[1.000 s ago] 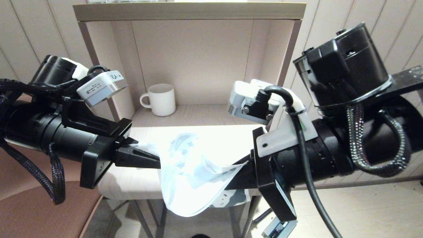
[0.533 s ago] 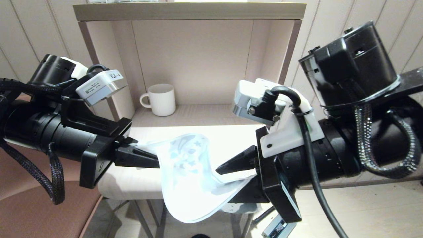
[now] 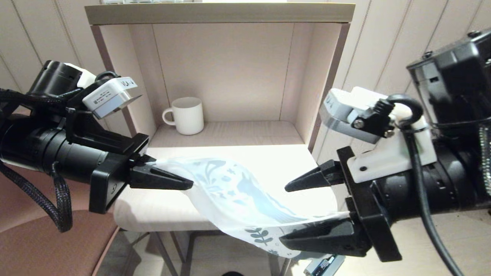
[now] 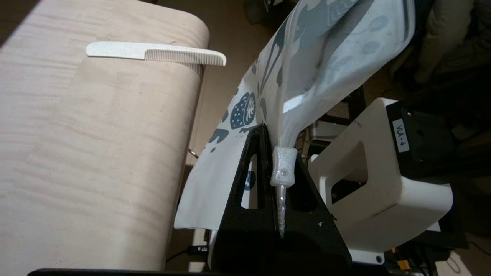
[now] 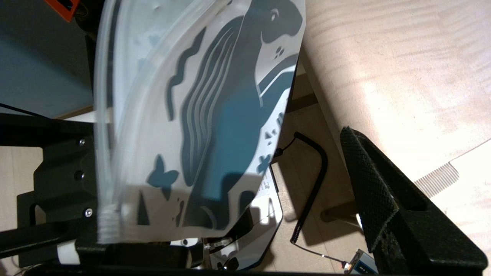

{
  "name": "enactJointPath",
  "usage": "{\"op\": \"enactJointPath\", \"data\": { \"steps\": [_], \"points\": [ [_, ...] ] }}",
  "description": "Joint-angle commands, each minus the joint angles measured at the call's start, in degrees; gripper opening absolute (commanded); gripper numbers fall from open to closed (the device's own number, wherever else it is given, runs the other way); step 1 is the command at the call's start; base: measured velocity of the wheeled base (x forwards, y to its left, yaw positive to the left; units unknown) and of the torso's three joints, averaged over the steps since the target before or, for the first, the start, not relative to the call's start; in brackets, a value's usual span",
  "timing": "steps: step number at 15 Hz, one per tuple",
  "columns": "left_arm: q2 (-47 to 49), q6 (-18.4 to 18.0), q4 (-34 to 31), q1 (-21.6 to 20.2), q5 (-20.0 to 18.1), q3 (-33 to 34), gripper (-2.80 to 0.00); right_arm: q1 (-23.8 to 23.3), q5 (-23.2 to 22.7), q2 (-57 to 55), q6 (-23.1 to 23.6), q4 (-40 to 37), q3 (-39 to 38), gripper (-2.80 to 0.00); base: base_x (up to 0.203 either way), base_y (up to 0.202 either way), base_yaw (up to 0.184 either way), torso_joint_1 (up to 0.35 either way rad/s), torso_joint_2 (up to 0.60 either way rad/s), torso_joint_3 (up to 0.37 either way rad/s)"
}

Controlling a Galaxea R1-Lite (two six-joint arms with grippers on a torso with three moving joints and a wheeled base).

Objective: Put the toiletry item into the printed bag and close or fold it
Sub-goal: Hand it to the other hand, then pick up the comb

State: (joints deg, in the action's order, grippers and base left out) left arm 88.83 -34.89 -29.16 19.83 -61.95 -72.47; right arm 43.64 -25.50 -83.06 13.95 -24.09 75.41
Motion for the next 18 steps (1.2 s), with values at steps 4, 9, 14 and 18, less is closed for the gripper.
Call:
{"op": "enactJointPath", "data": {
  "steps": [4, 9, 14, 18],
  "points": [
    [0.9, 0.0, -0.2, -0.9, -0.4, -1.1, -2.8, -1.0, -0.3, 7.0, 0.1, 0.0, -6.1, 0.0, 0.0, 0.0, 0.0, 0.0, 0.0, 0.0],
    [0.5, 0.1, -0.3, -3.5, -0.4, -1.1, -2.8, -5.9, -0.2, 14.3, -3.1, 0.0, -9.9, 0.0, 0.0, 0.0, 0.0, 0.0, 0.0, 0.0],
    [-0.2, 0.1, -0.7, -5.3, -0.5, 0.1, -2.8, -16.6, 1.9, 17.9, -27.5, 3.1, -10.5, 0.0, 0.0, 0.0, 0.0, 0.0, 0.0, 0.0],
    [-1.3, 0.1, -0.8, -5.4, -0.3, 1.0, -2.8, -18.1, 2.4, 17.3, -31.7, -0.7, -13.4, -2.8, 0.0, 0.0, 0.0, 0.0, 0.0, 0.0]
  ]
}}
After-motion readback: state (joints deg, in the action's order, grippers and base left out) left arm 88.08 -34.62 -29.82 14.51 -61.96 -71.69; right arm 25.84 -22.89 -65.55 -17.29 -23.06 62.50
